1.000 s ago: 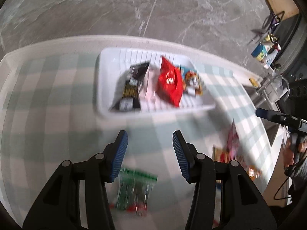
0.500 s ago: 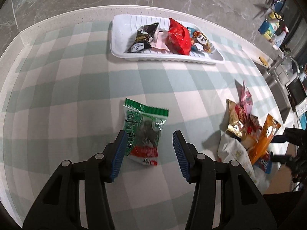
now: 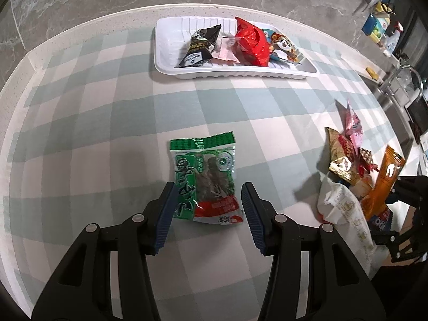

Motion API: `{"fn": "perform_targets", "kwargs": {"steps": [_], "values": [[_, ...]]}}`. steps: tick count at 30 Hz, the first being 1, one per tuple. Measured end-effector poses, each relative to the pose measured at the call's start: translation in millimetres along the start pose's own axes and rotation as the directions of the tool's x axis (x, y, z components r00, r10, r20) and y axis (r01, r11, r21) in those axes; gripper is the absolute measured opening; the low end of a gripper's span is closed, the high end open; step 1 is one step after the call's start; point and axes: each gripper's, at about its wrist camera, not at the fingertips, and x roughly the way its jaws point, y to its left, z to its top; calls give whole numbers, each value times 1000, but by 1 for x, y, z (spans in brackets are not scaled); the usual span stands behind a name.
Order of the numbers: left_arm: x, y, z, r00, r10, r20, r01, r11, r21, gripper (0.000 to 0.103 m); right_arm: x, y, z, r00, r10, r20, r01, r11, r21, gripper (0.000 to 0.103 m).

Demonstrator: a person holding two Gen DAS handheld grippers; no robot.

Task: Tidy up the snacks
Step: 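Grasp the green packet with the left tool while the right tool grasps the blue-wrapped bread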

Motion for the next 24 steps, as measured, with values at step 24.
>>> {"fn": "perform_targets", "kwargs": {"steps": [24], "values": [[16,7,5,992,-124,-3,124,992,-27,29,3,-14,-2,996,87,30,-89,990,112,30]]}}
